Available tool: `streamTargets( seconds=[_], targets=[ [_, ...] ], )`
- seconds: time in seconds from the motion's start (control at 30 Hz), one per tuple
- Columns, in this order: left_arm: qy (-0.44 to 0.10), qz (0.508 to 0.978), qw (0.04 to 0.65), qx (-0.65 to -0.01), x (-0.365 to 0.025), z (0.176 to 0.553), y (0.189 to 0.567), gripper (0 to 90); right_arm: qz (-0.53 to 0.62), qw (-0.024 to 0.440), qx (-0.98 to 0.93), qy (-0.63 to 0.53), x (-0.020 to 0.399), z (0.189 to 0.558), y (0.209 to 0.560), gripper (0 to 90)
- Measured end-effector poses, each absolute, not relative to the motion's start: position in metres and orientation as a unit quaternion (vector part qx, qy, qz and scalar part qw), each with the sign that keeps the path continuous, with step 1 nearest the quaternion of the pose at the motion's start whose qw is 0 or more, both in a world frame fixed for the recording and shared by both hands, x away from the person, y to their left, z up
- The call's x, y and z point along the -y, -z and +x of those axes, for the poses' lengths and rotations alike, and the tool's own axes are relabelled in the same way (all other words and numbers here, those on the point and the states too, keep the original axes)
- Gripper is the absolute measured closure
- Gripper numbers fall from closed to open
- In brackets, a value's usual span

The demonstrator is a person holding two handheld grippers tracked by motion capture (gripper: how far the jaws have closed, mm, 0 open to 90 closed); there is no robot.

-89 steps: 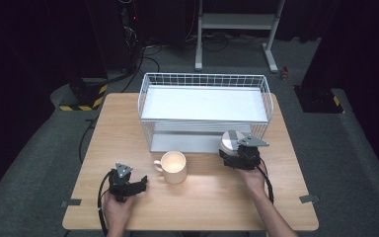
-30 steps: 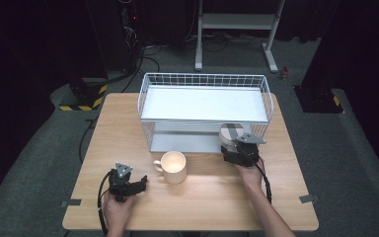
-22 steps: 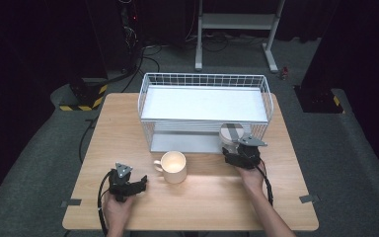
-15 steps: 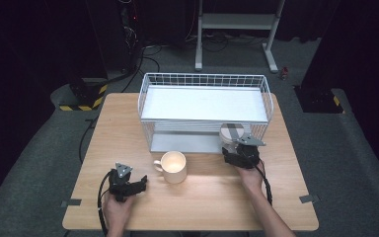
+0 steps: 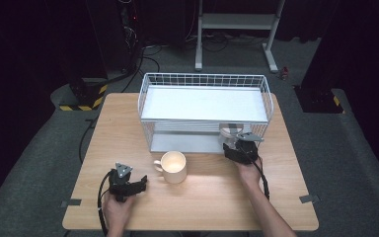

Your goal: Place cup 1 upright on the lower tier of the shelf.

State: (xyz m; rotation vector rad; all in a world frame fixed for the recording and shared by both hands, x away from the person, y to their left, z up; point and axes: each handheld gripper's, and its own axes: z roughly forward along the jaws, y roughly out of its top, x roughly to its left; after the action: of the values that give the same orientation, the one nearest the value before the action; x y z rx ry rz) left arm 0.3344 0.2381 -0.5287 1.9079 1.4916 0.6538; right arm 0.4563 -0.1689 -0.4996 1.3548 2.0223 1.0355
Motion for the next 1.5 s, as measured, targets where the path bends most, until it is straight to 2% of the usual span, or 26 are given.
streamTargets(
  seconds=[0.43,0.77,1.13,1.5],
  targets=[
    [-0.248,0.723,0.311,-0.565,-0.238,0.334,0.529,16.0,0.516,0.256,-0.734,-0.359,0.167,0.467,0.507,47.6],
    [-0.249,0.722,0.311,-0.565,-0.238,0.334,0.529,16.1,0.52,0.258,-0.736,-0.347,0.165,0.475,0.504,50.8],
    [-0.25,0.721,0.311,-0.566,-0.238,0.334,0.529,16.1,0.511,0.241,-0.74,-0.364,0.174,0.467,0.501,42.5],
    [-0.25,0.721,0.311,-0.566,-0.238,0.334,0.529,16.1,0.491,0.232,-0.746,-0.386,0.18,0.453,0.49,38.9]
  ],
)
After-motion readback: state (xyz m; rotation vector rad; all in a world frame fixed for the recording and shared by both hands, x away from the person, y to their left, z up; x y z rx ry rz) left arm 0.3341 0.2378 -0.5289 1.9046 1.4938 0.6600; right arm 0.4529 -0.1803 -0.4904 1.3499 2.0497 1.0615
